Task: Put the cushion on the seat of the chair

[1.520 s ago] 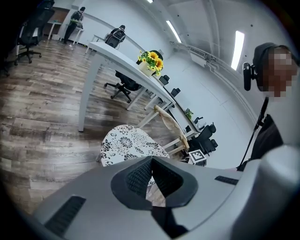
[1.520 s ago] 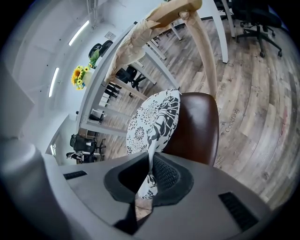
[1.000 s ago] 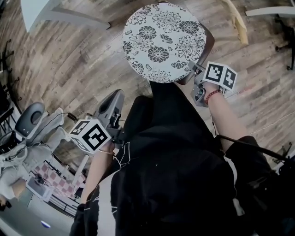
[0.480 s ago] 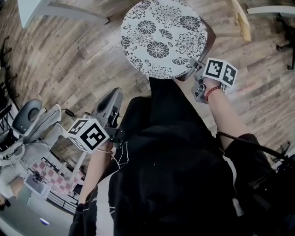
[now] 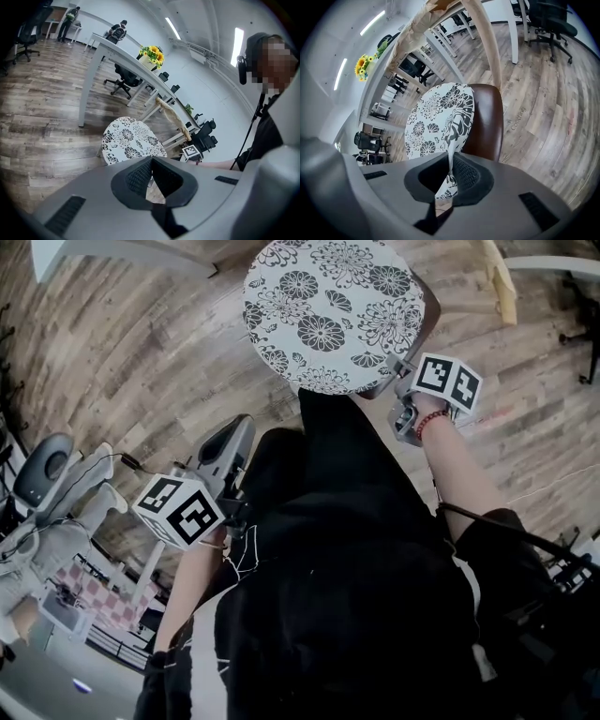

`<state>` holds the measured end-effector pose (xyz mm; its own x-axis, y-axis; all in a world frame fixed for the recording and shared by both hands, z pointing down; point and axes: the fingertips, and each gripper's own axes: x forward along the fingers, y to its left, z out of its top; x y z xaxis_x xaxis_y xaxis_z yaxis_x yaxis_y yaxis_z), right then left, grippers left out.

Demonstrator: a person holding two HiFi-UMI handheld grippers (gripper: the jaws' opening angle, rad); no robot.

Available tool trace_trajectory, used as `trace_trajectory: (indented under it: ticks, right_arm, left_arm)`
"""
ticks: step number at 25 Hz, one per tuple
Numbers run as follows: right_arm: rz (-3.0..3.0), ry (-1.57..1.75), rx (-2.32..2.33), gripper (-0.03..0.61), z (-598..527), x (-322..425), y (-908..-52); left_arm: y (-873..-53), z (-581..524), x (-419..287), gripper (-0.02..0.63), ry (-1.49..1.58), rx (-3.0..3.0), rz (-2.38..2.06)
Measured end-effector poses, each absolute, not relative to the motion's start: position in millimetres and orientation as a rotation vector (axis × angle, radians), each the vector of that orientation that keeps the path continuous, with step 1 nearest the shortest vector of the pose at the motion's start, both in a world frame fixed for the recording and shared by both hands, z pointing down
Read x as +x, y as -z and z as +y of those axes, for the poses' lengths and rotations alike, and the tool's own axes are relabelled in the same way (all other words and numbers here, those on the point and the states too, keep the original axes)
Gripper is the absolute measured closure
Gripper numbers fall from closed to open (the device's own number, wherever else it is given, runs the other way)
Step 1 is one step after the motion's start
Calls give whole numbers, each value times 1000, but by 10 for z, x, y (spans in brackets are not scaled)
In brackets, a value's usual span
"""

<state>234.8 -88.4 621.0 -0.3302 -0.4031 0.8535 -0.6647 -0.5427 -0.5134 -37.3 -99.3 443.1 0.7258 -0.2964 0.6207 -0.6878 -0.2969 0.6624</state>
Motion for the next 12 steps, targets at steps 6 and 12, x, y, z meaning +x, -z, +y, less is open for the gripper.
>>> trace_trajectory:
  ticks: [6,12]
  right_arm:
    - [-1326,-2014,1704,548,-875,2375,-6308]
    - [-1283,-2008,1686,548,-860,2390,-6400]
  left_arm:
    - [-4518,-988,-371,603,-470,1863,-743]
    - [-4585,-991,-317,603,-432,1838,-700]
